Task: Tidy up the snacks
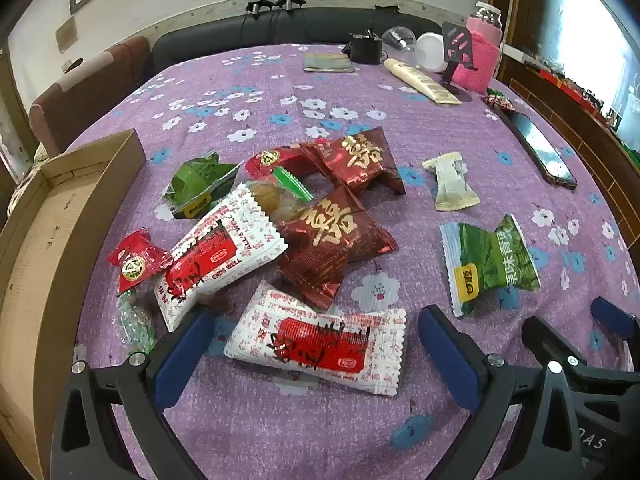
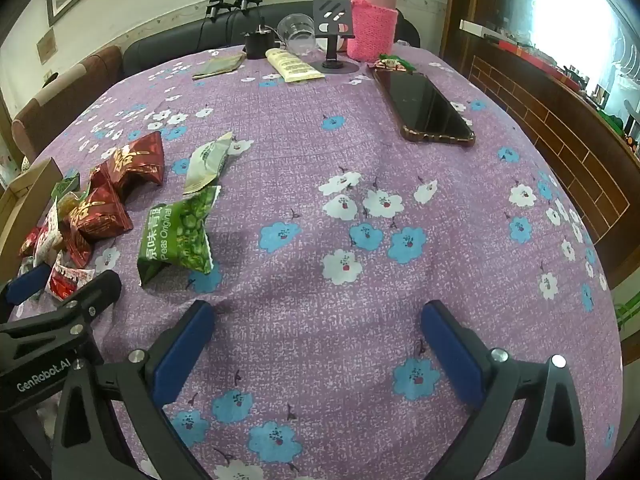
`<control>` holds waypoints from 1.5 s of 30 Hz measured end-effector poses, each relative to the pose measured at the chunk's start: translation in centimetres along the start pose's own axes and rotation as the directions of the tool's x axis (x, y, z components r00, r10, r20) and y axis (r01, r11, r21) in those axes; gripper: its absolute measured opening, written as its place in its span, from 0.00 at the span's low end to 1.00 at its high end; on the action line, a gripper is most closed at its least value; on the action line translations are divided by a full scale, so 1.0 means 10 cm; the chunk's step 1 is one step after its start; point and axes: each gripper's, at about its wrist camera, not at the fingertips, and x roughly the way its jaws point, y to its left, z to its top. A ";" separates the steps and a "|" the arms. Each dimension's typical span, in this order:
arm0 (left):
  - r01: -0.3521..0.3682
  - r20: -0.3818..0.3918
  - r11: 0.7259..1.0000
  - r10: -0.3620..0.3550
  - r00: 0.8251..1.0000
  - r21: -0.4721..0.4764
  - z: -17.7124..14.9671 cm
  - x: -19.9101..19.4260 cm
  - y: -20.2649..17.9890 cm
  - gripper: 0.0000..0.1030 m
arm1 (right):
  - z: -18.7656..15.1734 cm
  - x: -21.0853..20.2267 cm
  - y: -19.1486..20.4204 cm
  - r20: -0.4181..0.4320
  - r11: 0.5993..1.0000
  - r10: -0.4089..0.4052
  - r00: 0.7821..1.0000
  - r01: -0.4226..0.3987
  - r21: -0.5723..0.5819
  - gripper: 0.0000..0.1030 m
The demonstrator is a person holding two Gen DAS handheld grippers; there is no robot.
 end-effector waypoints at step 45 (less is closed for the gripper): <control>-0.196 0.531 0.978 0.201 0.823 -0.065 0.12 -2.57 0.94 1.00 | 0.51 -2.43 0.27 0.609 0.998 0.059 0.791 -0.066 -0.011 1.00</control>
